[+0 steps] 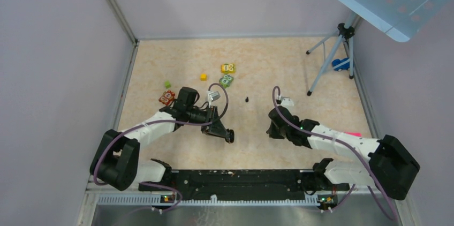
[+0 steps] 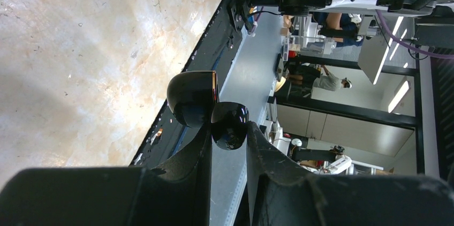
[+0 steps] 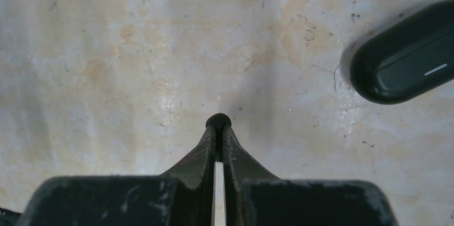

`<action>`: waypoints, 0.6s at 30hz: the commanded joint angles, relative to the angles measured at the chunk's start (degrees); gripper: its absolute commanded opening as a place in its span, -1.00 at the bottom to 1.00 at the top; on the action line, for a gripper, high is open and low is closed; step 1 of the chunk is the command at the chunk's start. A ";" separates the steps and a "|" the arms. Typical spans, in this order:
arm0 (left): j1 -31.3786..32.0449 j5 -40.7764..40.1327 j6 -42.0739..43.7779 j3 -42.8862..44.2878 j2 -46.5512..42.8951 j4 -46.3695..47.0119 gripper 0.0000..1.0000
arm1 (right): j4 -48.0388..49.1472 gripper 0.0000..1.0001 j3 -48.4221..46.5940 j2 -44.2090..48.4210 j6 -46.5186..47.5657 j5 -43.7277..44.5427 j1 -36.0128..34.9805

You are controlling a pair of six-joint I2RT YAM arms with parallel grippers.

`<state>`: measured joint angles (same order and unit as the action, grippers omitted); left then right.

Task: Insert the wireless bluetooth earbuds into the charging case
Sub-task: Pick up the left earbud from the center of the board.

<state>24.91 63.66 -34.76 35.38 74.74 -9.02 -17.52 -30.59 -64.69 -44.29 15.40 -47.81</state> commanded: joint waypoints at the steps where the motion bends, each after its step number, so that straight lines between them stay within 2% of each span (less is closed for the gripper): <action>1: 0.15 2.30 1.00 1.75 0.22 1.38 -1.00 | 1.34 -1.00 -0.61 -3.23 -5.41 4.76 0.08; 3: 0.14 1.90 1.64 1.85 -0.34 0.47 -1.00 | 1.22 -1.00 -1.65 -4.58 -5.54 4.17 -0.12; 6: 0.18 1.71 1.72 1.59 -0.51 0.40 -1.00 | 3.16 -0.39 -1.71 -5.05 -5.28 1.01 -0.31; 7: 0.19 1.77 1.72 1.61 -0.36 0.48 -1.00 | 4.19 -0.35 -1.36 -4.98 -5.26 -0.10 -0.31; 10: 0.18 2.29 1.63 1.59 0.02 0.88 -1.00 | 5.83 -0.34 -0.61 -4.93 -4.91 -1.59 -0.35; 18: 0.14 2.57 1.85 1.80 0.70 1.00 -1.00 | 5.41 -0.48 -0.55 -4.40 -4.23 -3.10 -0.52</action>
<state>24.91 64.47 -34.30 35.38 74.94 -9.17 -14.09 -30.33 -69.91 -48.66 13.56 -47.88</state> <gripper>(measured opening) 0.295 0.264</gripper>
